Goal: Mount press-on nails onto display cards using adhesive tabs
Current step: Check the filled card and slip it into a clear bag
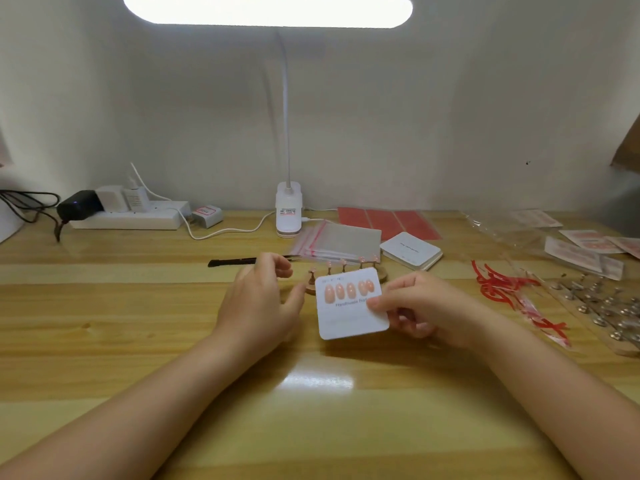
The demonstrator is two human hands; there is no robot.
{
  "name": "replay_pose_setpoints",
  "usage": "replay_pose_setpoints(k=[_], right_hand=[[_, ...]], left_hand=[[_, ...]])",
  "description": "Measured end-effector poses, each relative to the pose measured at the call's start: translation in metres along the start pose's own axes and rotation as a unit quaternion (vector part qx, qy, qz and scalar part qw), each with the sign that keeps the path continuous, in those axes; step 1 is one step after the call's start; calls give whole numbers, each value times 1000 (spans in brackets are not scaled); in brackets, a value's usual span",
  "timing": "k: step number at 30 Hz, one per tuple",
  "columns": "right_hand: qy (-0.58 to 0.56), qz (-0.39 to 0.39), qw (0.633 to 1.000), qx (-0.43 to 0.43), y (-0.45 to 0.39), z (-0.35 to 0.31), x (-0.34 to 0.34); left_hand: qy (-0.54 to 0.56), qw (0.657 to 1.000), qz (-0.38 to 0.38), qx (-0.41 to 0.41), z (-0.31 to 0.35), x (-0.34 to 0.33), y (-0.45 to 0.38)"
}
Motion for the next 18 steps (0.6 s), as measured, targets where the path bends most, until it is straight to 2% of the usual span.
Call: replay_pose_setpoints(k=[3,7,11,15,18], right_hand=[[47,-34,998,-32,-1,4,-8],[151,-24,987,-55,-2,2,-10],[264,-21,962,-64,-1,1,-10],[339,-4,940,-41,2,-4,-4],[418,9,908,-11,-1,-7,2]], left_hand=[[-46,998,-34,-20,-1,-8,-1],[-83,992,-58,-80,3,-15,1],[-112,985,-79,-102,2,-19,-1],[-133,982,-82,-110,2,-20,0],[-137,981,-79,-114,2,-21,1]])
Point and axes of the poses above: each hand's wrist, its own y-axis away from the middle knuckle, its own x-axis out of the back of the hand, z = x × y, the point moved 5 cm from there along -y, towards the middle knuckle, and after that the axes turned 9 degrees about x, right-handed, at the moved point
